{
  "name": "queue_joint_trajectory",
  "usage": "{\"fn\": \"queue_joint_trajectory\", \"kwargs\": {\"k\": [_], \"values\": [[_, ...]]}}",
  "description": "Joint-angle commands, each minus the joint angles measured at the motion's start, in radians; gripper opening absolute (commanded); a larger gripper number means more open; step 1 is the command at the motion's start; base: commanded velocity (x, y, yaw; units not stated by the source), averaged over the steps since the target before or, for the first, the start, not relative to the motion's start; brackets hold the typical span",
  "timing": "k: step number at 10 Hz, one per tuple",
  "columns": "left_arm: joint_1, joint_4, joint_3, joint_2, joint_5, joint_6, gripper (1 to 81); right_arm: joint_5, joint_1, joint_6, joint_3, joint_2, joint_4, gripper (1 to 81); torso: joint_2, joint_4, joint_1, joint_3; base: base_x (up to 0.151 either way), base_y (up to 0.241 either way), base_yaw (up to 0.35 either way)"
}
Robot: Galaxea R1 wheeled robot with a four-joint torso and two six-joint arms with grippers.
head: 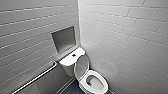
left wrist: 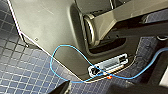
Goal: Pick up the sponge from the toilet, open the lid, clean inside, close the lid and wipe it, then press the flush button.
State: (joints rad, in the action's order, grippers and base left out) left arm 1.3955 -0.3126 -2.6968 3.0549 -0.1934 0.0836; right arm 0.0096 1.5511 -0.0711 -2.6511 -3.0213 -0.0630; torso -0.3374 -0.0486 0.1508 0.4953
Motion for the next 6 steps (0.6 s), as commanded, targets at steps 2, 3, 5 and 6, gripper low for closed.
{"fn": "queue_joint_trajectory", "kwargs": {"k": [2, 3, 5, 6], "values": [[-0.020, 0.013, 0.002, -0.004, -0.072, 0.001, 81.1, -0.077, -0.004, 0.002, 0.004, -0.003, -0.001, 1.0, 0.104, 0.000, -0.066, -0.076, 0.000, 0.000, 0.000], [-0.020, 0.013, 0.002, -0.004, -0.072, 0.002, 81.1, -0.077, -0.004, 0.002, 0.004, -0.001, -0.001, 1.0, 0.109, 0.000, -0.070, -0.025, 0.000, 0.000, 0.000], [-0.020, 0.013, 0.002, -0.004, -0.072, 0.002, 81.1, -0.077, -0.004, 0.002, -0.001, -0.001, -0.002, 1.0, 0.151, 0.000, -0.099, -0.034, 0.000, 0.000, 0.000], [-0.020, 0.013, 0.002, -0.002, -0.072, 0.002, 81.1, -0.077, -0.005, 0.002, -0.003, -0.003, -0.001, 1.0, 0.185, 0.000, -0.120, -0.036, 0.000, 0.000, 0.000]]}}
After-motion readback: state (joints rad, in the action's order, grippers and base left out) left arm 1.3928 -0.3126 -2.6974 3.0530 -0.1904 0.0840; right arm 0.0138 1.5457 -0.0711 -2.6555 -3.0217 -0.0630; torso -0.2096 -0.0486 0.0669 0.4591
